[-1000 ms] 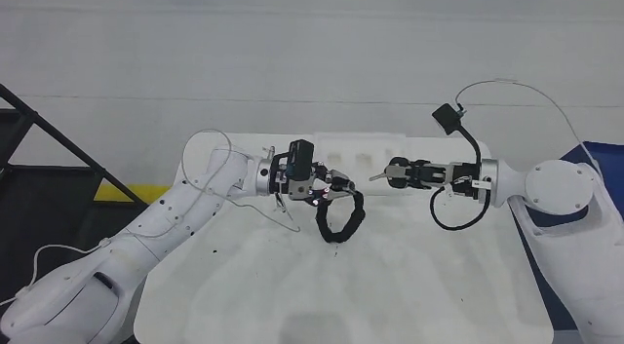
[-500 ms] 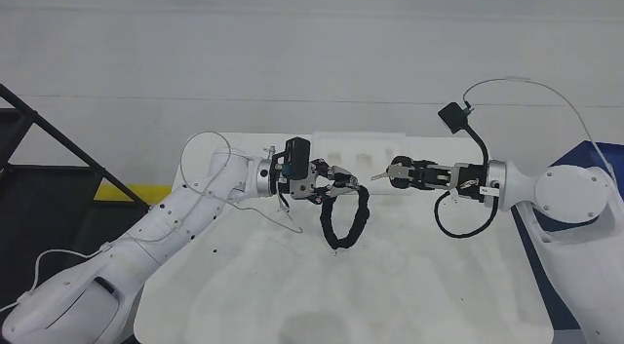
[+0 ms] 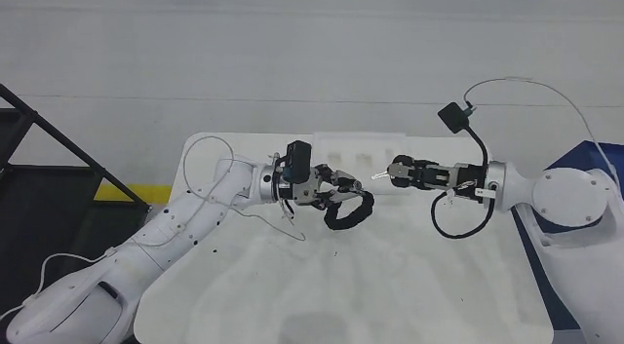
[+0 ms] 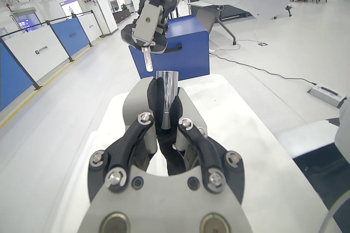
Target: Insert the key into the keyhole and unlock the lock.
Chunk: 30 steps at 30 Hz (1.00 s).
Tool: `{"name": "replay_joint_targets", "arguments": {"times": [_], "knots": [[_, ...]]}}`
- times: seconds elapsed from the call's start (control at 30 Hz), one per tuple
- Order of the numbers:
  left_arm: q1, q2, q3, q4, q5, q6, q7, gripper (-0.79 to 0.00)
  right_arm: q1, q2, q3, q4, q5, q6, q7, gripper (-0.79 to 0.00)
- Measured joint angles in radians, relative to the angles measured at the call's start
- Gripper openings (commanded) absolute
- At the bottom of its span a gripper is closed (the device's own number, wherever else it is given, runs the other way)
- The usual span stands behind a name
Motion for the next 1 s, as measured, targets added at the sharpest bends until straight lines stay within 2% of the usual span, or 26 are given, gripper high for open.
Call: {"name": "replay_joint_targets", "arguments": {"times": [0.3, 0.6, 1.0], "knots": [[-0.004, -0.066, 0.057, 0.078, 0.064, 0.105, 0.082, -0.785, -0.009, 0.018, 0.016, -0.156, -0.161, 0.11, 0.039, -0.785], [0.003, -0.12, 0.085, 0.153, 0.123, 0.236, 0.189, -0.785, -0.009, 0.027, 0.001, -0.189, -0.242, 0.166, 0.059, -0.785], [0.005, -0.156, 0.079, 0.194, 0.186, 0.299, 0.224, -0.785, -0.003, 0.03, -0.035, -0.177, -0.247, 0.195, 0.064, -0.785]]}}
